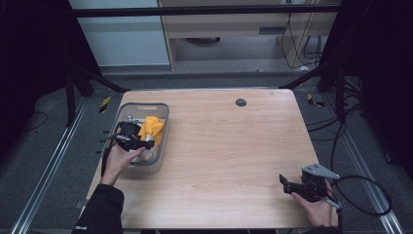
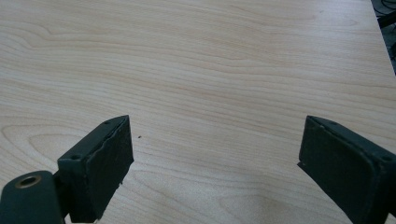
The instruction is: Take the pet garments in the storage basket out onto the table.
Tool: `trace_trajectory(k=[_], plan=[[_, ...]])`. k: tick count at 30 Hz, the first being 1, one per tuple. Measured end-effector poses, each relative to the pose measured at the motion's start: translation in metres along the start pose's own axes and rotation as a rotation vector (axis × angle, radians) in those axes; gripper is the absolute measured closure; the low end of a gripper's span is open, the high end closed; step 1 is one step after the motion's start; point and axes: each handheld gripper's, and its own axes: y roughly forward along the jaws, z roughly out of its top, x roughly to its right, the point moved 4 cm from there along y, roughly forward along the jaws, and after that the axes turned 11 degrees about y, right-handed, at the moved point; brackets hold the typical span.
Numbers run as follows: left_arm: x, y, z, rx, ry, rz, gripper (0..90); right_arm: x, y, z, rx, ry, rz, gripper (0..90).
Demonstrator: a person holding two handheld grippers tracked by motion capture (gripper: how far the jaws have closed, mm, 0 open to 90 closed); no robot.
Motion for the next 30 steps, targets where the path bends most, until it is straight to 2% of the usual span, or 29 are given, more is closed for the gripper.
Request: trace_trajectory(k=[14, 24, 25, 30], plan=[[-0.001, 0.010, -0.004, -0.040, -0.011, -0.007, 48.7, 0.000, 0.000, 0.000, -0.005, -0.003, 0.003, 9.7], [0.000, 0.014, -0.005, -0.068, -0.017, 0.004, 58.2, -0.001, 0.001, -0.001, -0.009, -0.004, 0.003, 9.7], [-0.001, 0.014, -0.005, -0.072, -0.022, 0.005, 61.8, -0.001, 0.001, -0.001, -0.010, -0.006, 0.003, 9.7], [-0.001, 0.016, -0.006, -0.087, -0.030, -0.001, 68.3, -0.001, 0.001, -0.001, -0.010, -0.011, 0.002, 9.7]])
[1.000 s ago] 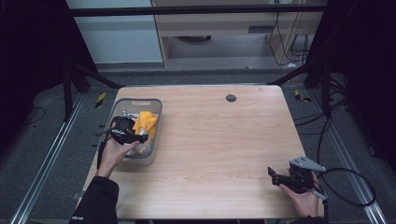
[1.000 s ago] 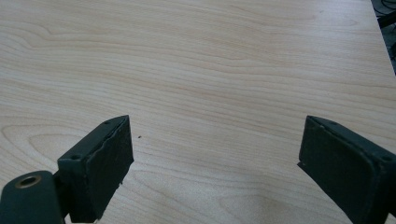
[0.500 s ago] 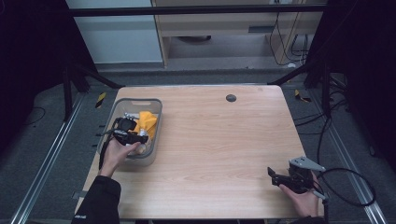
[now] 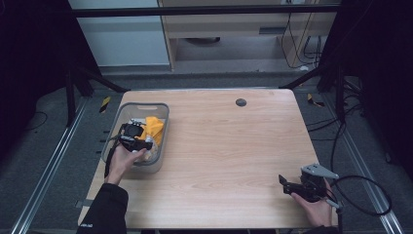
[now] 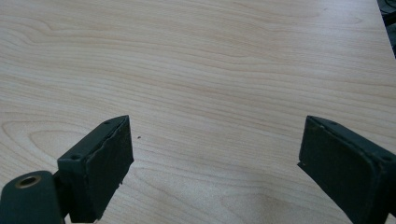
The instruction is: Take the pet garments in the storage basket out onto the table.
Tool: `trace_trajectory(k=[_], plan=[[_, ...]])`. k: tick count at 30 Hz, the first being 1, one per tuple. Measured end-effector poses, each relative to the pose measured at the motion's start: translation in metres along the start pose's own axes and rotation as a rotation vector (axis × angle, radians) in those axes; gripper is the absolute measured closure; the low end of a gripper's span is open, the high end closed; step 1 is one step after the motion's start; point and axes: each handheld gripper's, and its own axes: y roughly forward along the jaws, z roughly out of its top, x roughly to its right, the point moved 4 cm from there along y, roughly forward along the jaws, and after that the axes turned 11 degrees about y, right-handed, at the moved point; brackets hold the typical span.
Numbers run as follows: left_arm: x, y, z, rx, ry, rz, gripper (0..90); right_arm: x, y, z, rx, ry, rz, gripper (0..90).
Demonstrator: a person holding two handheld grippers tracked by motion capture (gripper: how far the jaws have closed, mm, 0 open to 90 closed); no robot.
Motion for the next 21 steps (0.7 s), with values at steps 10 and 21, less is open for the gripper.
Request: trace_trajectory(k=[10, 21], plan=[[-0.003, -0.003, -0.002, -0.001, -0.024, 0.005, 78.8, 0.000, 0.000, 0.000, -0.002, 0.003, 0.001, 9.7], [-0.009, -0.021, -0.001, 0.043, -0.044, 0.025, 80.9, 0.000, 0.000, 0.000, -0.004, -0.002, -0.003, 9.8]])
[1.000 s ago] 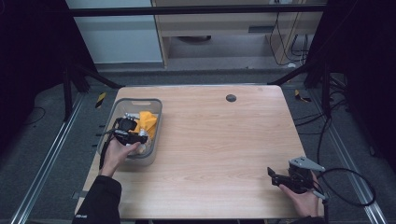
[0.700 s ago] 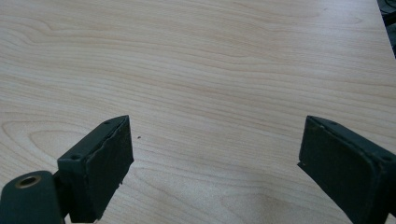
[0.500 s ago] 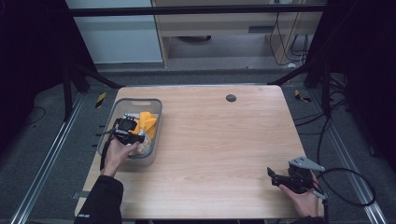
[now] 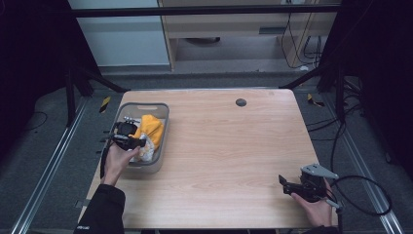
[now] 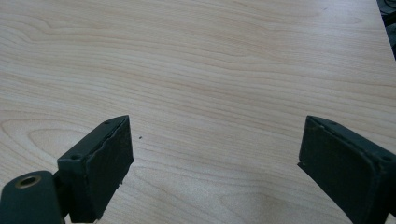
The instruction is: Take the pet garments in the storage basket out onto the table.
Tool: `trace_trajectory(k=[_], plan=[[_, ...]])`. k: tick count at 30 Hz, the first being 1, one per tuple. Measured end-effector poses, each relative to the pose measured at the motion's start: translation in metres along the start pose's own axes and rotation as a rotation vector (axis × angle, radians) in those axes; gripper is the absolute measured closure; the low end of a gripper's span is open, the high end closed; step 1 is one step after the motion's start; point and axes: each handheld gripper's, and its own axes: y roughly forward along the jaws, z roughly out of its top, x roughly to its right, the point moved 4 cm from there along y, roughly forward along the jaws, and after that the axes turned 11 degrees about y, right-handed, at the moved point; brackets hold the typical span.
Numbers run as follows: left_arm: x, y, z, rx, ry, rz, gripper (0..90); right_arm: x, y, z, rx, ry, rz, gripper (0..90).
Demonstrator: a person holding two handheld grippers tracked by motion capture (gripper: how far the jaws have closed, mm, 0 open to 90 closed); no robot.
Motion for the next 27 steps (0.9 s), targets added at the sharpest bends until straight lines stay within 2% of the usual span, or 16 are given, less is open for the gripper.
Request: trace_trajectory(k=[5, 14, 27], plan=[[-0.004, -0.014, 0.001, 0.036, -0.012, 0.006, 81.5, 0.000, 0.000, 0.000, 0.001, 0.000, -0.001, 9.7], [-0.008, -0.045, 0.008, 0.089, -0.007, 0.019, 81.7, 0.000, -0.001, 0.000, 0.001, 0.005, 0.003, 9.7], [-0.003, -0.075, 0.014, 0.134, 0.036, 0.013, 81.8, 0.000, -0.001, 0.001, 0.008, -0.006, -0.002, 9.7]])
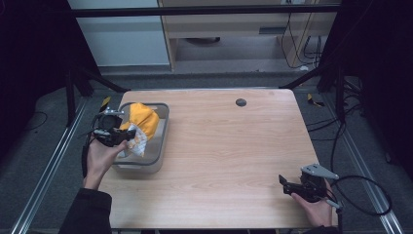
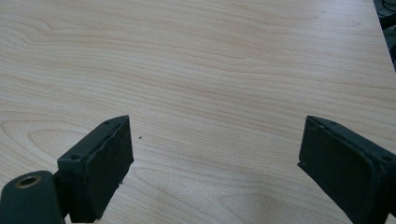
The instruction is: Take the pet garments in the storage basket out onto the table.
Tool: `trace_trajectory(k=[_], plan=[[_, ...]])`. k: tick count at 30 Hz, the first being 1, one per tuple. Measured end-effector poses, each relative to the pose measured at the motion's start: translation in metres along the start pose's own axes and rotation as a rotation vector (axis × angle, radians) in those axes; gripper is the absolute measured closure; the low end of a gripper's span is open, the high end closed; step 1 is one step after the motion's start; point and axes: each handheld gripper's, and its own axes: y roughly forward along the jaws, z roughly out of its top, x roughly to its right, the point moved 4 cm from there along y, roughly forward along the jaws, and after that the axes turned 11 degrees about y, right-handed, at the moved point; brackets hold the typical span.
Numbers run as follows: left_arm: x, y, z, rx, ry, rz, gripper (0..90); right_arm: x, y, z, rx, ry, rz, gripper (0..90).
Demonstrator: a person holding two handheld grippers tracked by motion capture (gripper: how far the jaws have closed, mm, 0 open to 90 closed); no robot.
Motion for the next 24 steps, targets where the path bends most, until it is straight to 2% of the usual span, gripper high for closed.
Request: trace_trajectory(k=[12, 24], plan=[[0.010, -0.013, 0.004, 0.024, 0.033, -0.033, 81.8, 0.000, -0.001, 0.000, 0.002, 0.001, 0.001, 9.7], [0.031, -0.027, 0.016, 0.060, 0.090, -0.077, 81.8, 0.000, -0.001, 0.001, 0.007, 0.001, 0.002, 9.7]])
